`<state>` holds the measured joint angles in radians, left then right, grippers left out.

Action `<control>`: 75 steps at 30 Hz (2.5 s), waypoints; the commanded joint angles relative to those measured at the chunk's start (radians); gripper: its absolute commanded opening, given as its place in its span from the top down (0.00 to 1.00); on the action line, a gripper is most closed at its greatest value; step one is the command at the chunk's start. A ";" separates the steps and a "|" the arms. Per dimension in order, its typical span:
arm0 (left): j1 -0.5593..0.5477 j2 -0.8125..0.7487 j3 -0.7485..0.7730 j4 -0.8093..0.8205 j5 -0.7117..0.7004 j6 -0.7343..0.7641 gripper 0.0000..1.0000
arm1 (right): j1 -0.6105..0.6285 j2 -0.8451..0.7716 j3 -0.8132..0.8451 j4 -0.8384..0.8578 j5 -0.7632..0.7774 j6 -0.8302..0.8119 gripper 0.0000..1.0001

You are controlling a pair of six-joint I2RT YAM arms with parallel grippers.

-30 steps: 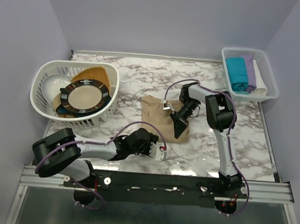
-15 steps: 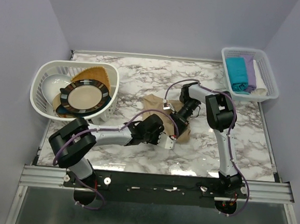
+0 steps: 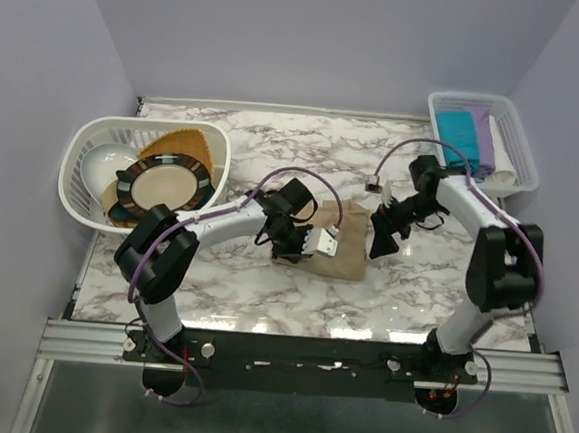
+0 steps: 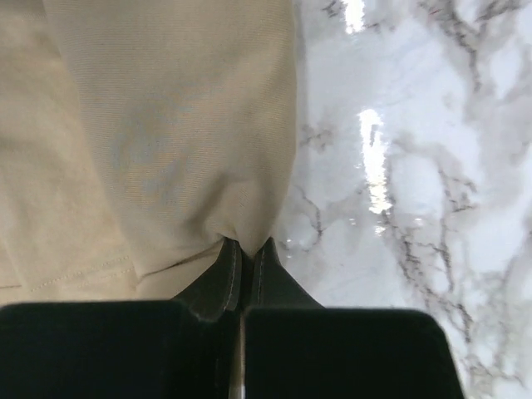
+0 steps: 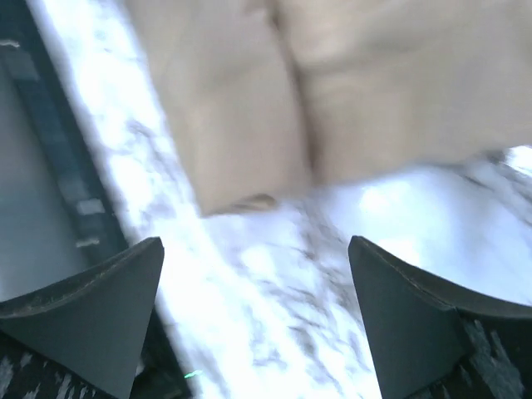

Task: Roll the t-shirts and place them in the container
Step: Roll the T-shirt to the center of the board.

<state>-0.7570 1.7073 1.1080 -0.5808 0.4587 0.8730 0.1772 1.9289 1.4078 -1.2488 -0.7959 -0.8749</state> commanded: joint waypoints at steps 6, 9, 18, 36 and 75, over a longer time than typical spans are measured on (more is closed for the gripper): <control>0.050 0.136 0.203 -0.301 0.281 -0.052 1.00 | 0.146 -0.872 -0.768 0.902 0.233 -0.122 0.00; 0.067 0.155 0.231 -0.294 0.310 -0.101 1.00 | 0.263 -0.932 -0.835 0.897 0.259 -0.151 0.00; 0.087 0.183 0.269 -0.284 0.354 -0.152 1.00 | 0.413 -0.903 -0.912 0.965 0.311 -0.116 0.00; 0.159 0.069 0.199 -0.286 0.344 -0.138 0.61 | 0.447 -0.562 -0.776 1.014 0.462 -0.024 0.75; -0.013 -0.345 -0.399 0.483 -0.045 -0.235 0.02 | 0.357 -0.516 -0.665 0.781 0.299 -0.016 0.93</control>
<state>-0.7616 1.3025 0.6407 -0.0174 0.3248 0.6006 0.5392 1.4384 0.7620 -0.4362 -0.4835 -0.9123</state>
